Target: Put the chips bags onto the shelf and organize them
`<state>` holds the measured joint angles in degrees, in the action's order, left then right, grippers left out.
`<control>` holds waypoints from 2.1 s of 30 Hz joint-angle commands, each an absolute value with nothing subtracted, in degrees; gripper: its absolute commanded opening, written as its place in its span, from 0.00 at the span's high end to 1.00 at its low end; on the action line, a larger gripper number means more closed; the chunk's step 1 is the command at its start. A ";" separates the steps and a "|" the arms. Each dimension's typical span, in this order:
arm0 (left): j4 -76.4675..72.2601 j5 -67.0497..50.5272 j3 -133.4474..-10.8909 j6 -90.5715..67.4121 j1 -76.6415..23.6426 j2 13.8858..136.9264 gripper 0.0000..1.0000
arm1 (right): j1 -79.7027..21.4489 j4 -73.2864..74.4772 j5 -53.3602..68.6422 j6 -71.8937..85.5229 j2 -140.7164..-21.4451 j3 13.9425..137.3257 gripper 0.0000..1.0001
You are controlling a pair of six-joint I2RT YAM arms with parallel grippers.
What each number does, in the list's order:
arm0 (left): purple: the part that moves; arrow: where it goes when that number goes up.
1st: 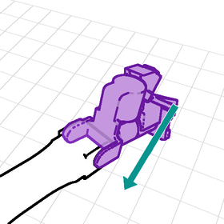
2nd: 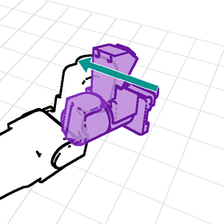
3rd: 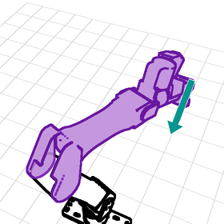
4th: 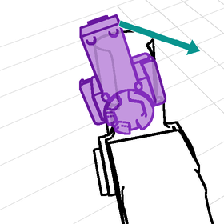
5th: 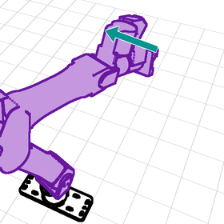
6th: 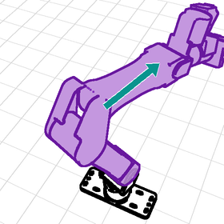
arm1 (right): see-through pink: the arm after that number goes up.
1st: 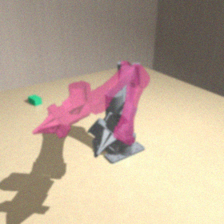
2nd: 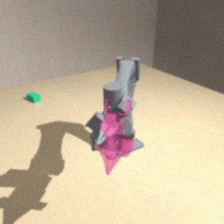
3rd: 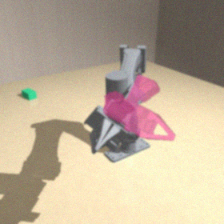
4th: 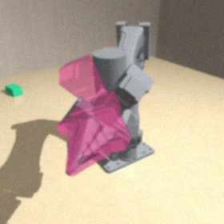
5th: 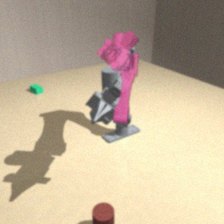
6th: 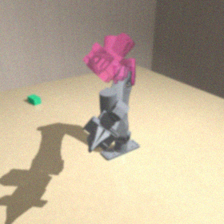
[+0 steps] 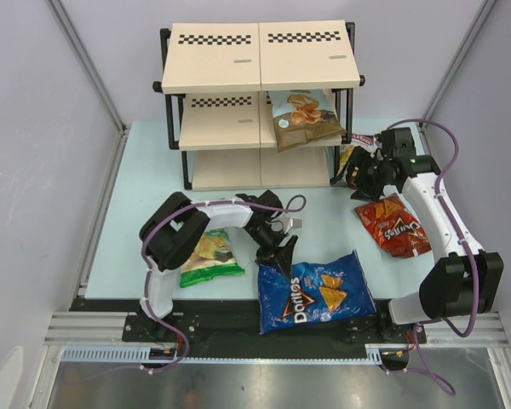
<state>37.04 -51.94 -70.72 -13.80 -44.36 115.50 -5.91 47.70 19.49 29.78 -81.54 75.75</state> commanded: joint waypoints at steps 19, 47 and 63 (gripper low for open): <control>14.71 -56.07 -67.52 -27.83 -34.22 108.05 1.00 | -3.08 51.77 17.84 30.06 -72.25 75.76 0.24; -23.56 -32.86 -49.22 -60.56 -24.17 84.64 1.00 | -4.13 48.33 27.16 35.43 -78.57 77.70 0.27; -27.43 -43.86 -62.13 -59.33 -26.02 83.67 1.00 | -1.41 43.78 28.82 41.73 -76.73 75.59 0.28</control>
<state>-22.63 -42.46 -56.97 -59.51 -25.76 83.81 -2.09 47.46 25.15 36.97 -78.81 75.33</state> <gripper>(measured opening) 0.004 0.718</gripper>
